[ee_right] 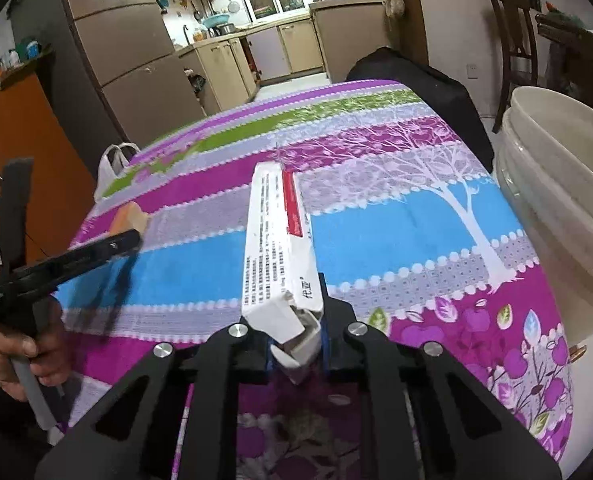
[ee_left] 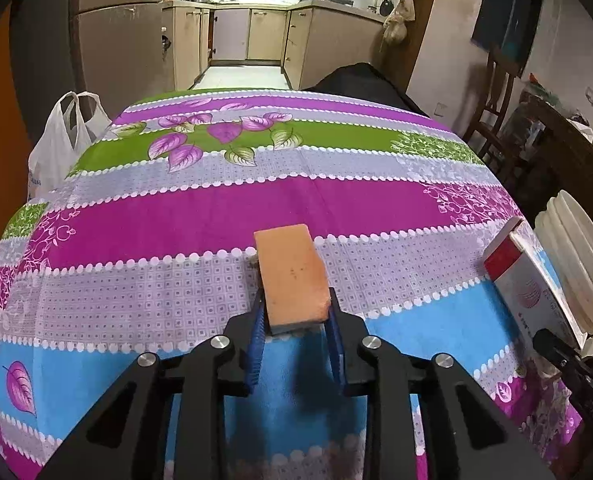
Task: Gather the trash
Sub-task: 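Grasp the orange sponge with the left tool while the right tool holds the toothpaste box, then carry the sponge and toothpaste box over the bucket and open both tools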
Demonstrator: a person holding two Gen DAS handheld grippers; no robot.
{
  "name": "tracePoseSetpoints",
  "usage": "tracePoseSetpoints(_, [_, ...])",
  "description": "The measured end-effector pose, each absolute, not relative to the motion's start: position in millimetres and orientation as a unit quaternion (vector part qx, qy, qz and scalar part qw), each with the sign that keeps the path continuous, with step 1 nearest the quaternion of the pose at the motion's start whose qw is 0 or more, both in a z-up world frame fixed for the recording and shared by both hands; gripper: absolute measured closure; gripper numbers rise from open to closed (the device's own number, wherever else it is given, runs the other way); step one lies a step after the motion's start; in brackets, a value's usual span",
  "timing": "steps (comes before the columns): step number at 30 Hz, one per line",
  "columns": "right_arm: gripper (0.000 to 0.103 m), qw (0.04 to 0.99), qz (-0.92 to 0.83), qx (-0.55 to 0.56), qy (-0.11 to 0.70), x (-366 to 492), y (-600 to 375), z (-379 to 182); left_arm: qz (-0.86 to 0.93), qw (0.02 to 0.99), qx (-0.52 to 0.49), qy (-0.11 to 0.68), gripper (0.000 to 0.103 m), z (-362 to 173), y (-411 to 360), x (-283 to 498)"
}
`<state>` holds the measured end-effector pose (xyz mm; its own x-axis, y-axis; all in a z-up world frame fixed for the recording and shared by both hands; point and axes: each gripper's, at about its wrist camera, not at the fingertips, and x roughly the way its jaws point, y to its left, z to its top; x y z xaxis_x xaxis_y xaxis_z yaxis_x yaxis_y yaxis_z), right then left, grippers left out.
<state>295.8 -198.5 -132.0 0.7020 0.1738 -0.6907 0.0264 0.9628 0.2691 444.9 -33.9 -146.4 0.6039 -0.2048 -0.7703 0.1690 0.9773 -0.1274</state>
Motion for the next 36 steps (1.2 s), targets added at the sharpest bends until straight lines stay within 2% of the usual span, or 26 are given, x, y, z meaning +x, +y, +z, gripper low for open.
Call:
tracePoseSetpoints(16, [0.091,0.9,0.113,0.161,0.388,296,-170,-116,-0.087,0.919,0.055,0.38,0.076,-107,-60,433])
tracePoseSetpoints(22, [0.091,0.903,0.109,0.169,0.38,299,-188,-91,-0.102,0.923,0.086,0.361,0.076,-89,-82,441])
tracePoseSetpoints(36, [0.091,0.917,0.038,0.133,0.373,302,-289,7,-0.224,0.92,0.157,0.279,0.076,-15,-224,463])
